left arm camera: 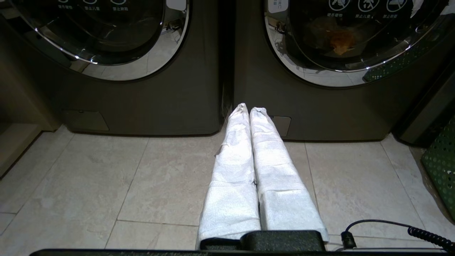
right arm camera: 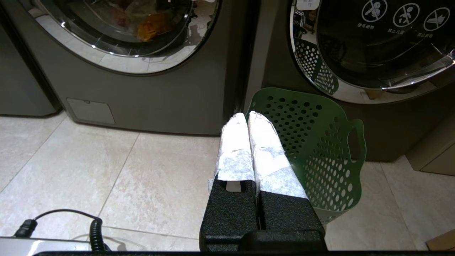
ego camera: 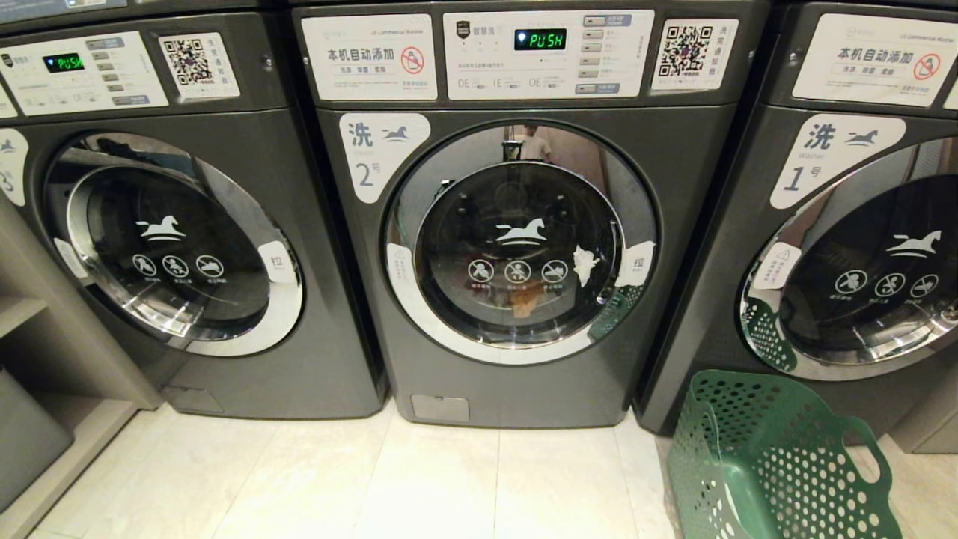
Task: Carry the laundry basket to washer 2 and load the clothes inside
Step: Press the washing machine switch
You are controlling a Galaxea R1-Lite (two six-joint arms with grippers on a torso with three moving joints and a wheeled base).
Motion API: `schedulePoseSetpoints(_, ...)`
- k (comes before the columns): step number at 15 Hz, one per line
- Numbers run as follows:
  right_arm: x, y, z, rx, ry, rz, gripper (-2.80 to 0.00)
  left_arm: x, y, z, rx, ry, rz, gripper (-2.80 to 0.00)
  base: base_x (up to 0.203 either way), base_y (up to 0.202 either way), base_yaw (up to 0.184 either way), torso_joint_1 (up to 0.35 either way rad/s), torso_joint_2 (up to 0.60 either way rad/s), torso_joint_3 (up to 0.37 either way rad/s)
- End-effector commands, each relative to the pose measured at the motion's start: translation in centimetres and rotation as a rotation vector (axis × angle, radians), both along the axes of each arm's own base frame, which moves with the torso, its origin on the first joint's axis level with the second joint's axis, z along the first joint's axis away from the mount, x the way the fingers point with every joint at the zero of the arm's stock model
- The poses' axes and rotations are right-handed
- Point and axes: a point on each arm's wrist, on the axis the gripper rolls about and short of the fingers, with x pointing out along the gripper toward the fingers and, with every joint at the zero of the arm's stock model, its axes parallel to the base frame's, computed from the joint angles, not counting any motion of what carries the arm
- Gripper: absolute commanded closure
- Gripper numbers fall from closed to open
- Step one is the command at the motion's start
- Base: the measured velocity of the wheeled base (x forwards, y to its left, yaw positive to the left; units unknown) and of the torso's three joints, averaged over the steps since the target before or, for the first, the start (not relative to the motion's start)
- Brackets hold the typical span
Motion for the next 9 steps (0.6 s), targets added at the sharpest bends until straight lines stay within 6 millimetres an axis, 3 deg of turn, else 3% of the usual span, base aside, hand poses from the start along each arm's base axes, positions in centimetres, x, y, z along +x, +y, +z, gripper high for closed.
schedulePoseSetpoints(1, 0.03, 0.0, -0.04, -0.005, 0.004, 0.0, 0.0, -0.02, 0.0, 0.01, 0.001, -0.003, 0.0, 0.0, 0.0, 0.0, 0.0, 0.01, -0.21, -0.194)
schedulePoseSetpoints(4, 0.02, 0.0, -0.04, -0.004, 0.003, 0.0, 0.0, -0.02, 0.0, 0.01, 0.001, -0.003, 0.0, 0.0, 0.0, 0.0, 0.0, 0.049, -0.2, -0.327)
schedulePoseSetpoints(9, 0.02, 0.0, -0.04, -0.004, 0.003, 0.0, 0.0, -0.02, 0.0, 0.01, 0.001, -0.003, 0.0, 0.0, 0.0, 0.0, 0.0, 0.098, -0.52, -0.345)
